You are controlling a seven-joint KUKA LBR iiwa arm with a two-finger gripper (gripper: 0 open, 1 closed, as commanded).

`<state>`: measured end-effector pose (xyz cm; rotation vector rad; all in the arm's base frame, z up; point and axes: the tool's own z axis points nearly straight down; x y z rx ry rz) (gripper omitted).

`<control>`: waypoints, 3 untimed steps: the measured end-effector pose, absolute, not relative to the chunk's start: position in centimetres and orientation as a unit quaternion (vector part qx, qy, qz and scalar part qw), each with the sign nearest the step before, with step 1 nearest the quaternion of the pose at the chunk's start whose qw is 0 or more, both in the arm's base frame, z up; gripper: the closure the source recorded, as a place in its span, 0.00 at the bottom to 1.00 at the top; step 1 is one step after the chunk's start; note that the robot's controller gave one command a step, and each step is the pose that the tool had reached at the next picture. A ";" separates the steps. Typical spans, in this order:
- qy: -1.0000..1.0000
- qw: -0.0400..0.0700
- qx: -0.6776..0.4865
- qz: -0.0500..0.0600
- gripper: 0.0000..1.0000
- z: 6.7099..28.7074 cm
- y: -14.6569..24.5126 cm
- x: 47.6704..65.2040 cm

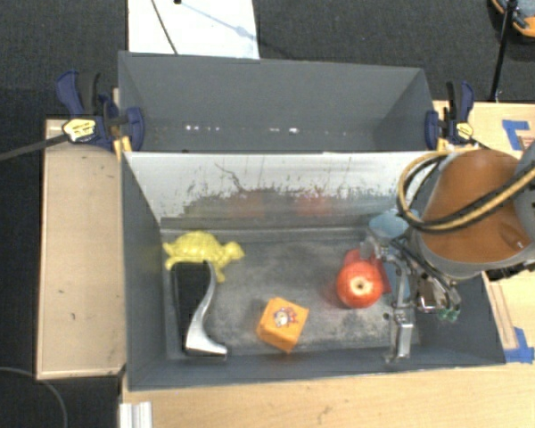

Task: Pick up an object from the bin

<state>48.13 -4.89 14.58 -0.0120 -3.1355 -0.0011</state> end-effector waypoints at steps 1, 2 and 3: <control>-1.000 -0.001 -0.003 0.000 0.00 15.0 -4.9 48.3; -1.000 -0.006 0.018 0.001 0.00 10.6 -2.9 52.5; -0.997 -0.001 0.073 0.000 1.00 8.6 -3.8 52.8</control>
Offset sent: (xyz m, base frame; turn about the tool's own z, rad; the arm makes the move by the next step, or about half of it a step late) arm 0.0575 0.0301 -0.0645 -0.0573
